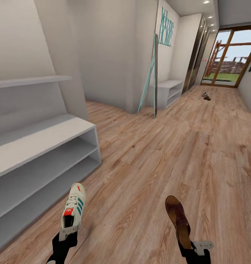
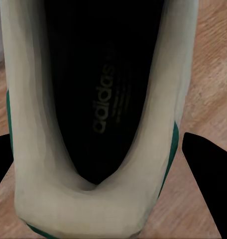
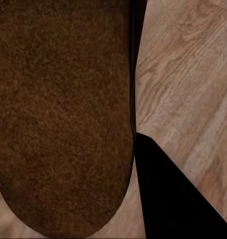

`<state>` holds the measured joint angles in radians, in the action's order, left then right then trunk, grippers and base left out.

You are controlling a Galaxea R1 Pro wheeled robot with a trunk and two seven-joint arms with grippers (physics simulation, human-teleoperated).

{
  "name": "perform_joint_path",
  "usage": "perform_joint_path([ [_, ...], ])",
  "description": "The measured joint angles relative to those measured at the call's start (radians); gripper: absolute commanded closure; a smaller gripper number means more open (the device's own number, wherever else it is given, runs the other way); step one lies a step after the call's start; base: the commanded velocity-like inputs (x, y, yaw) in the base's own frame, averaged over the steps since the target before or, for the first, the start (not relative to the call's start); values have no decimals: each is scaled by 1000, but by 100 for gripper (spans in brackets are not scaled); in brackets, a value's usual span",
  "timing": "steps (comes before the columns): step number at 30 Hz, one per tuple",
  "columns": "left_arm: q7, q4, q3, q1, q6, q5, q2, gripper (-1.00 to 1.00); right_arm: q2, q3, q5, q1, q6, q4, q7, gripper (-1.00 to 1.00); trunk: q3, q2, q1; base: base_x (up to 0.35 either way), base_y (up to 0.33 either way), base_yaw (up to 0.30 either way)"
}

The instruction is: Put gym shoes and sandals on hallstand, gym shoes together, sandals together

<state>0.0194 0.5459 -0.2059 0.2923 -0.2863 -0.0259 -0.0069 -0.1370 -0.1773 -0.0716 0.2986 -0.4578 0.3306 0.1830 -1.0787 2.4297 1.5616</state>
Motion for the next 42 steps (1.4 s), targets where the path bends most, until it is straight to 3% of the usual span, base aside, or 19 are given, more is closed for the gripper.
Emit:
perform_joint_path([
  [8, 0, 5, 0, 0, 0, 0, 0, 100, 0, 0, 0, 0, 0, 0, 0, 100, 9, 0, 0, 22, -14, 206],
  [15, 0, 6, 0, 0, 0, 0, 0, 100, 0, 0, 0, 0, 0, 0, 0, 100, -5, 49, 27, 1, -1, 206],
  [26, 0, 6, 2, 0, 0, -1, -1, 100, 0, 0, 0, 0, 0, 0, 0, 100, 8, 49, 27, 11, -8, 206],
  [42, 0, 4, 1, 0, 0, -1, -1, 100, 3, 0, 0, 0, 1, 1, 0, 100, 21, 49, 27, 170, -201, 231],
])
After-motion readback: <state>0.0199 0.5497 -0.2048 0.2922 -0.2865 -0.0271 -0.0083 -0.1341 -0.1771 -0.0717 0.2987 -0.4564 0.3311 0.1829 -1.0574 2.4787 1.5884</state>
